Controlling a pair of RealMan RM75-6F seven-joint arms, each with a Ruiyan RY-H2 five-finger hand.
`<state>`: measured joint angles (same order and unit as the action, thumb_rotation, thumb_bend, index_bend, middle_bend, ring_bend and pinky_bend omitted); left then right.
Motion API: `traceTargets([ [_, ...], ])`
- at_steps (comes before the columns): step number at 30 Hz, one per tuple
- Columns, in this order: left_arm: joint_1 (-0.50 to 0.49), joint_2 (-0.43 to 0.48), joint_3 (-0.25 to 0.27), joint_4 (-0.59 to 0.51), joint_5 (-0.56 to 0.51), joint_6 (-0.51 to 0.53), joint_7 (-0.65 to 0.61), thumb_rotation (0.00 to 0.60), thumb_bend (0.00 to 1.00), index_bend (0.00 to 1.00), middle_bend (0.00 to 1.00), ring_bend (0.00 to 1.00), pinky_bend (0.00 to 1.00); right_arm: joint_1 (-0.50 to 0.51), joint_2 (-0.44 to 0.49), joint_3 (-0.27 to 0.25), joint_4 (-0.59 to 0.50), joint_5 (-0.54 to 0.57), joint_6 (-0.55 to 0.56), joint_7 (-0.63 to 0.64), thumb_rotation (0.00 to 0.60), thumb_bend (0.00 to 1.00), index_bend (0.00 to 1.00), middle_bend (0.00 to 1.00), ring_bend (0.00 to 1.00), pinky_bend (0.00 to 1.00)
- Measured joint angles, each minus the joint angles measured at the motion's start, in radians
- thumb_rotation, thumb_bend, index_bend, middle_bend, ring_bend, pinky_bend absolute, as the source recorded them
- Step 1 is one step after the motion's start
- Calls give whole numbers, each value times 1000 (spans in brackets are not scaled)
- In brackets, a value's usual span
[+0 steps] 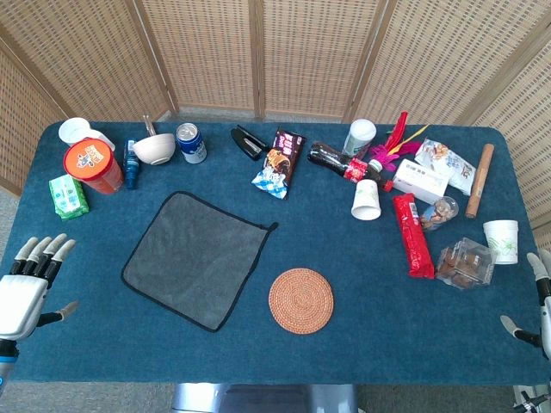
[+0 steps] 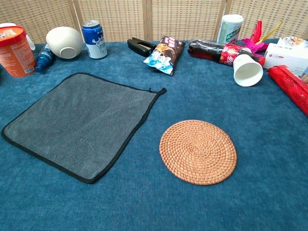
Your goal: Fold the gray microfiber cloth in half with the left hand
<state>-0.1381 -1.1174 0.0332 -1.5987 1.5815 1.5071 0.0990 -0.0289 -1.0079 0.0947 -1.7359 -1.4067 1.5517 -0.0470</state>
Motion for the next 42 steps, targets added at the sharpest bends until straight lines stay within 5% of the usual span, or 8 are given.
traceTargets([
  [18, -117, -15, -93, -13, -100, -181, 18, 600, 57, 86, 0, 0, 0, -5, 12, 2, -11, -5, 7, 29, 600, 0, 0, 0, 0, 0],
  [31, -430, -84, -234, 24, -272, -580, 64, 600, 66, 214, 0, 0, 0, 1, 22, 6, -4, 19, -22, 52, 600, 0, 0, 0, 0, 0],
  [42, -635, -187, -302, 124, -516, -747, 235, 600, 63, 261, 0, 0, 0, 4, 26, 11, -5, 35, -34, 70, 600, 0, 0, 0, 0, 0],
])
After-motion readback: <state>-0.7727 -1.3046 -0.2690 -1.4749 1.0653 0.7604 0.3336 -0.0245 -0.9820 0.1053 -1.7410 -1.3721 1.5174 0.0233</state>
